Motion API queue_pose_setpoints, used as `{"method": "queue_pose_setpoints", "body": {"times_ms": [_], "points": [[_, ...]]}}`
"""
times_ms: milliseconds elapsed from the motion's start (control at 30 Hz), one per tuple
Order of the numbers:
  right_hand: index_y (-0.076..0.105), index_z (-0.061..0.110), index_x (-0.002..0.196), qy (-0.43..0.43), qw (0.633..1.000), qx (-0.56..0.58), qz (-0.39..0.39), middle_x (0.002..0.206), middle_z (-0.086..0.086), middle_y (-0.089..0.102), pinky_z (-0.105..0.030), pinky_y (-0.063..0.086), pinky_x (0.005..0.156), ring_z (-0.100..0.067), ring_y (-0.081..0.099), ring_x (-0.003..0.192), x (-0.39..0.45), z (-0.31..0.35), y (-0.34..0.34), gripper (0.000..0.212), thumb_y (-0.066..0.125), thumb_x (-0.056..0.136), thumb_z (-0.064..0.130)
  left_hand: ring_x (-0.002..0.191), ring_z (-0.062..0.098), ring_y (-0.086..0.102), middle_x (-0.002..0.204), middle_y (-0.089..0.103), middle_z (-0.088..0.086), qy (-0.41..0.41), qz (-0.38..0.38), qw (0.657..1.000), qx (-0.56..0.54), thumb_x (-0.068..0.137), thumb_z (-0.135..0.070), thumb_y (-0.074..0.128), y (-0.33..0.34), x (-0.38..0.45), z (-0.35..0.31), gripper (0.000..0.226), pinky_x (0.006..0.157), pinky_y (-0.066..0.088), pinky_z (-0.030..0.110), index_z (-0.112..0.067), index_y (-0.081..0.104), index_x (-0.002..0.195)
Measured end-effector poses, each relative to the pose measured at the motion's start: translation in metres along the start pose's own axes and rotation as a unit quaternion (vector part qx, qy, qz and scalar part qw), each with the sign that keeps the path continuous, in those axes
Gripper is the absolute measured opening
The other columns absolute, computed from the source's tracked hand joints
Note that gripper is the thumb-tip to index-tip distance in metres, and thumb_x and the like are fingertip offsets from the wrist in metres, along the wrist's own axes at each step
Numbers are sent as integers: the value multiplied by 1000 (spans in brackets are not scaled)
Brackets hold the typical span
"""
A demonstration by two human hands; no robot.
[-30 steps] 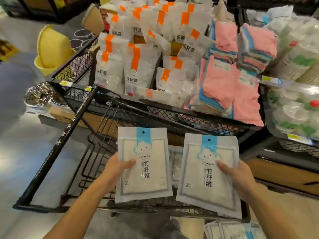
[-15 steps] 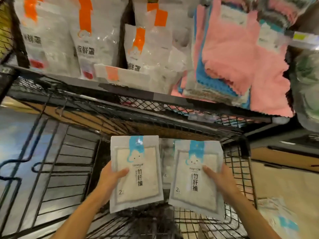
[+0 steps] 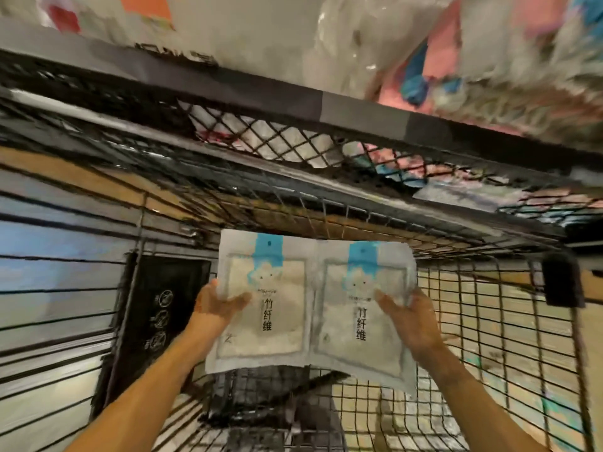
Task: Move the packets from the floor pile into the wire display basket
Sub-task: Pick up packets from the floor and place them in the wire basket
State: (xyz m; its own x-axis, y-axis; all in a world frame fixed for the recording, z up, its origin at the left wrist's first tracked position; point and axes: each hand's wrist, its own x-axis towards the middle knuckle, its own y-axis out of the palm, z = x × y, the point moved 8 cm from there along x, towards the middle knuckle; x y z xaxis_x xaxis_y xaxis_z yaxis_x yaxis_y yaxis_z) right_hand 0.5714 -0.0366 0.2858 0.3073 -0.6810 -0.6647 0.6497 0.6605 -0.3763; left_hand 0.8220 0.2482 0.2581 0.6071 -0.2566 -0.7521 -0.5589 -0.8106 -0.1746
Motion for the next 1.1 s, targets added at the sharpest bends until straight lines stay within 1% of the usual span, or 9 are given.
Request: {"method": "queue_pose_setpoints", "body": {"times_ms": [67, 133, 233, 367, 500, 700, 833, 967, 1100], "points": [[66, 12, 121, -11, 999, -41, -29, 104, 0, 76, -24, 62, 63, -13, 73, 84, 5, -4, 3, 33, 77, 91, 21, 90, 34, 72, 89, 75, 5, 23, -14, 999, 41, 71, -11, 90, 5, 5, -4, 33, 88, 58, 52, -12, 70, 97], [62, 12, 121, -44, 992, -91, -77, 101, 4, 70, -13, 53, 57, -8, 68, 83, 3, 1, 2, 33, 76, 92, 21, 96, 27, 65, 102, 64, 3, 54, -61, 990, 111, 81, 0, 81, 6, 6, -11, 49, 85, 52, 38, -7, 56, 123], [50, 12, 123, -56, 984, -118, -124, 105, 1, 63, -24, 58, 72, -14, 65, 88, 0, -5, 2, 43, 77, 92, 23, 123, 34, 57, 136, 54, 14, 118, -68, 977, 163, 86, -12, 80, 10, 8, -6, 82, 102, 50, 49, -27, 30, 149], [43, 8, 132, -60, 951, -261, -152, 118, -12, 53, -35, 60, 64, -21, 59, 91, 1, -12, 8, 67, 66, 89, 55, 141, 44, 36, 162, 19, 22, 109, -66, 892, 434, 105, -31, 49, 22, 12, 12, 65, 112, 40, 55, -37, 18, 162], [34, -5, 144, -48, 889, -420, -177, 125, -27, 51, -51, 54, 86, -38, 52, 105, -6, -4, 14, 84, 49, 95, 61, 157, 35, 4, 170, -14, 7, 100, -44, 863, 494, 108, -38, 26, 31, 7, 10, 61, 123, 26, 53, -34, 0, 163], [17, 13, 159, -100, 828, -535, -132, 159, -22, 32, -54, 36, 115, -39, 39, 142, -18, 19, 13, 79, 33, 100, 64, 158, 29, -4, 171, -12, 7, 155, -43, 830, 535, 108, -44, 26, 36, -23, -9, 66, 126, 15, 48, -21, -1, 164], [26, 12, 159, -165, 807, -554, -125, 157, -19, 40, -55, 25, 123, -37, 37, 146, -52, 50, -2, 73, 28, 102, 57, 158, 32, 8, 171, 2, 15, 197, -48, 783, 588, 105, -53, 25, 29, -56, -40, 72, 128, 14, 44, -14, 9, 163], [21, 14, 162, -186, 805, -552, -107, 168, -12, 25, -50, 5, 128, -31, 19, 156, -90, 87, -29, 74, 28, 103, 58, 144, 35, 38, 160, 34, 19, 248, -84, 734, 626, 97, -56, 15, 24, -108, -99, 78, 117, 37, 49, -9, 33, 157], [40, 17, 154, -236, 806, -523, -144, 162, -10, 38, -49, 7, 128, -30, 27, 153, -137, 137, -66, 66, 42, 101, 56, 148, 33, 34, 159, 39, 17, 269, -117, 728, 620, 102, -59, 24, 10, -161, -143, 74, 121, 31, 48, -11, 37, 156]]}}
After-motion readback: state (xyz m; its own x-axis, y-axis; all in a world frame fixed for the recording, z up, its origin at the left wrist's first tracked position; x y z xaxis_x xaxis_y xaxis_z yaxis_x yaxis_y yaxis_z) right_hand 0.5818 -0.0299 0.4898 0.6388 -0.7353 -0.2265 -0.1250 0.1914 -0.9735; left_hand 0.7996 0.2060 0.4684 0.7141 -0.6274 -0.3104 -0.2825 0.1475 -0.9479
